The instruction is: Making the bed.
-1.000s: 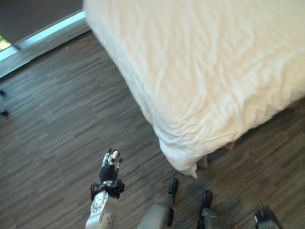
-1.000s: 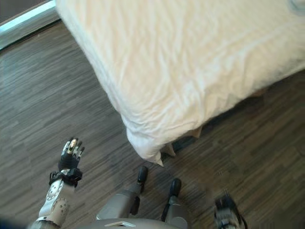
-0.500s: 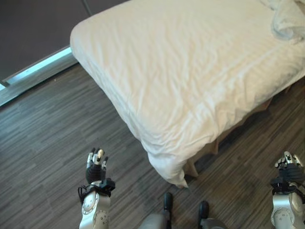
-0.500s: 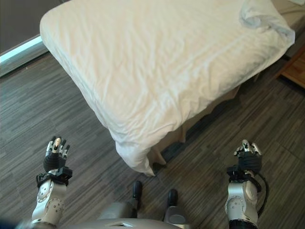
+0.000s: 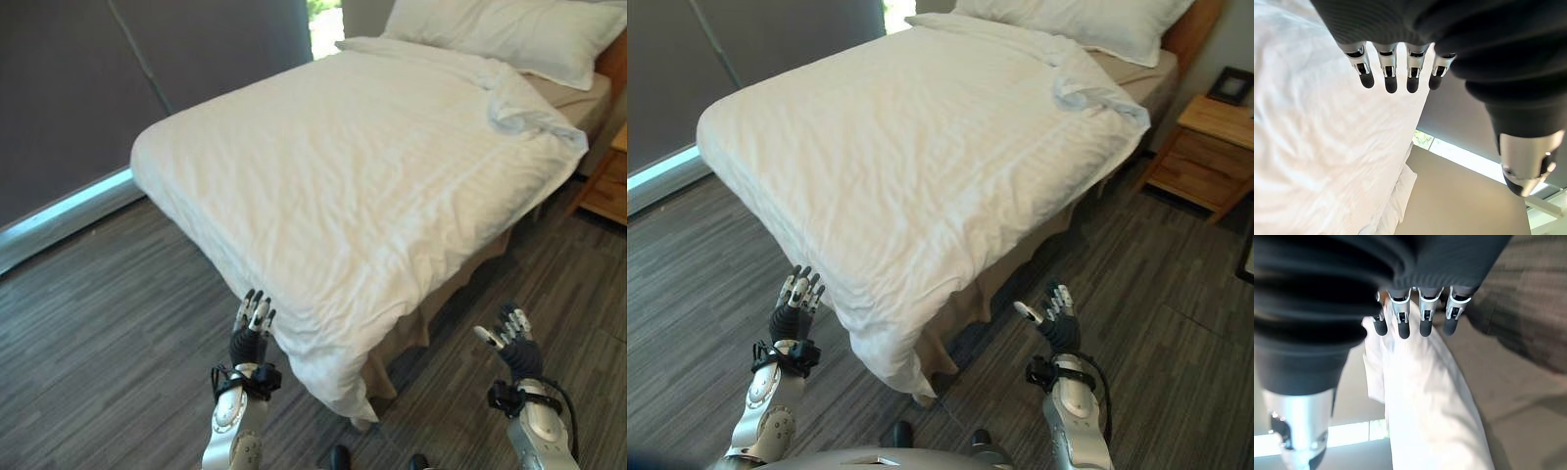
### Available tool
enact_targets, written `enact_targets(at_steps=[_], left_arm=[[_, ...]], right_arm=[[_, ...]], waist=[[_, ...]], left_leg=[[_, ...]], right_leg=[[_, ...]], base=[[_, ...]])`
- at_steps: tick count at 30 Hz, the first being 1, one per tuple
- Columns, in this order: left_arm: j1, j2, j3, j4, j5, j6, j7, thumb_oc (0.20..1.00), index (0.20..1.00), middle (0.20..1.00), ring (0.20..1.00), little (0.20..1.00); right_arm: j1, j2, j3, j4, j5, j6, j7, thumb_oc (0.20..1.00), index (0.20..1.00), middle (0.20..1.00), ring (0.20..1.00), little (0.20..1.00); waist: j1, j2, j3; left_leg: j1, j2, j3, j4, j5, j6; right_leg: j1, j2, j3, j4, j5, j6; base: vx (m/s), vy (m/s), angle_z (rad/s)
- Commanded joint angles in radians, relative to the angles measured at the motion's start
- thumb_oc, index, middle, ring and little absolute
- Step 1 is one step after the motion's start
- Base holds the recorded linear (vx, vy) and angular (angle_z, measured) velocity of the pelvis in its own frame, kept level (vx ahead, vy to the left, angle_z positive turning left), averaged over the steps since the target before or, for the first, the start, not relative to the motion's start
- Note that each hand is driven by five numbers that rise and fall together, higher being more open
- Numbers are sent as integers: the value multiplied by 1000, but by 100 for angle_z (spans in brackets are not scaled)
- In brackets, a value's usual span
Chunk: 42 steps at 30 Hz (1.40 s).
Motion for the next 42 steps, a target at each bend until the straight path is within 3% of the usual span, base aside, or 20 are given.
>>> enact_targets(at_steps=[1,2,3,6,8,9,10,12,14,15,16,18,22,23,24,28,37,38,39,42], left_arm=[[-68,89,34,-44,49,-67,-14,1000,1000,1000,1000,1000],[-72,109,37,-36,76,-55,-31,1000,1000,1000,1000,1000],[-70,115,47,-34,104,-54,-28,1000,1000,1000,1000,1000],[-61,109,69,-39,87,-67,-23,1000,1000,1000,1000,1000],[-52,92,95,-43,47,-79,-15,1000,1000,1000,1000,1000],[-57,90,100,-41,49,-81,-4,1000,1000,1000,1000,1000],[-58,82,107,-25,50,-83,-2,1000,1000,1000,1000,1000],[-54,68,119,-13,40,-77,-6,1000,1000,1000,1000,1000],[-55,65,117,-17,22,-78,-14,1000,1000,1000,1000,1000],[-53,65,113,-22,18,-74,-23,1000,1000,1000,1000,1000],[-45,64,102,-32,44,-76,-35,1000,1000,1000,1000,1000],[-37,61,100,-37,45,-74,-52,1000,1000,1000,1000,1000],[-36,60,83,-45,40,-54,-65,1000,1000,1000,1000,1000],[-35,60,82,-45,40,-54,-65,1000,1000,1000,1000,1000],[-40,56,60,-44,43,-53,-64,1000,1000,1000,1000,1000],[-48,59,56,-46,36,-53,-44,1000,1000,1000,1000,1000],[-20,67,71,-40,68,-31,-47,1000,1000,1000,1000,1000],[-41,113,106,-30,190,2,-37,1000,1000,1000,1000,1000],[-61,95,71,14,168,10,-35,1000,1000,1000,1000,1000],[-74,112,50,12,201,27,-30,1000,1000,1000,1000,1000]], right_arm=[[-81,-40,-30,-66,-62,-67,-46,1000,1000,1000,1000,1000],[-112,-54,0,-37,-104,-53,-60,1000,1000,1000,1000,1000],[-127,-52,10,-22,-99,-47,-61,1000,1000,1000,1000,1000],[-138,-45,24,2,-110,-41,-62,1000,1000,1000,1000,1000],[-141,-47,27,5,-124,-37,-69,1000,1000,1000,1000,1000],[-135,-45,21,-6,-117,-45,-71,1000,1000,1000,1000,1000],[-133,-41,26,-8,-99,-53,-68,1000,1000,1000,1000,1000],[-136,-64,31,-34,-80,-57,-53,1000,1000,1000,1000,1000],[-138,-72,36,-47,-74,-57,-43,1000,1000,1000,1000,1000],[-142,-92,44,-45,-79,-58,-34,1000,1000,1000,1000,1000],[-166,-136,70,-33,-101,-57,-16,1000,1000,1000,1000,1000],[-168,-135,82,-16,-47,-56,20,1000,1000,1000,1000,1000],[-95,-108,40,-37,17,-56,53,1000,1000,1000,1000,1000],[-93,-108,39,-39,17,-55,53,1000,1000,1000,1000,1000],[-78,-94,28,-38,14,-55,39,1000,1000,1000,1000,1000],[-67,-65,23,-22,29,-53,18,1000,1000,1000,1000,1000],[-90,-86,24,-26,-1,-35,35,1000,1000,1000,1000,1000],[-120,-106,-24,11,64,-24,35,1000,1000,1000,1000,1000],[-97,-76,-44,18,91,-28,20,1000,1000,1000,1000,1000],[-84,-52,-56,37,153,-27,10,1000,1000,1000,1000,1000]], waist=[[0,3,69],[29,14,73],[25,22,71],[25,12,71],[45,-16,42],[54,-36,30],[59,-47,13],[58,-49,2],[57,-54,10],[69,-63,28],[111,-78,58],[111,-95,54],[69,-80,6],[70,-80,5],[35,-49,-18],[20,-40,-39],[45,-40,-62],[118,-107,23],[82,-73,-16],[58,-60,-34]], left_leg=[[23,24,104,5,-28,-32],[1,45,193,5,-15,-30],[1,64,237,5,-8,-18],[25,76,308,5,-6,-1],[8,76,345,5,13,-11],[-28,86,351,5,46,-26],[-56,89,363,7,62,-40],[-89,147,380,22,137,-91],[-90,161,379,40,141,-99],[-115,167,328,112,128,-108],[-140,121,86,238,94,-117],[-125,90,-15,303,36,-101],[-45,74,6,225,-30,-72],[-40,73,6,219,-28,-72],[34,66,17,67,-20,-64],[65,49,-17,25,-13,-57],[90,36,-39,16,-19,-44],[-33,87,27,262,-70,-67],[24,79,57,89,-49,-64],[42,65,52,48,-29,-64]], right_leg=[[-134,-77,-52,101,126,91],[-146,-131,-289,260,80,91],[-130,-140,-333,364,53,86],[-122,-120,-287,514,26,91],[-14,-116,-270,353,8,77],[50,-55,-204,162,-64,55],[95,-31,-183,34,-61,49],[133,25,-147,-63,-55,22],[143,30,-151,-74,-49,17],[139,29,-135,-64,-49,7],[115,22,-89,-46,-32,-9],[94,17,-44,-45,-4,-10],[84,33,-27,-38,-3,-14],[85,33,-27,-37,-5,-14],[64,56,-33,-23,-9,-11],[73,58,-21,-31,-10,-13],[98,51,-14,-38,-6,-10],[93,17,-97,-35,-10,-4],[82,33,-116,-32,-12,5],[88,23,-134,-38,-7,6]], base=[[-363,192,-248],[-298,179,-226],[-337,207,-193],[-153,-18,-140],[-216,-216,-64],[-189,-273,-117],[-246,-324,-104],[-228,-336,-72],[-131,-186,-55],[-243,-174,-17],[-303,-227,-50],[-197,-166,-137],[-17,-40,-63],[-28,82,24],[-32,73,28],[-33,58,14],[-32,21,5],[-83,102,-1],[-78,102,-1],[-70,93,15]])
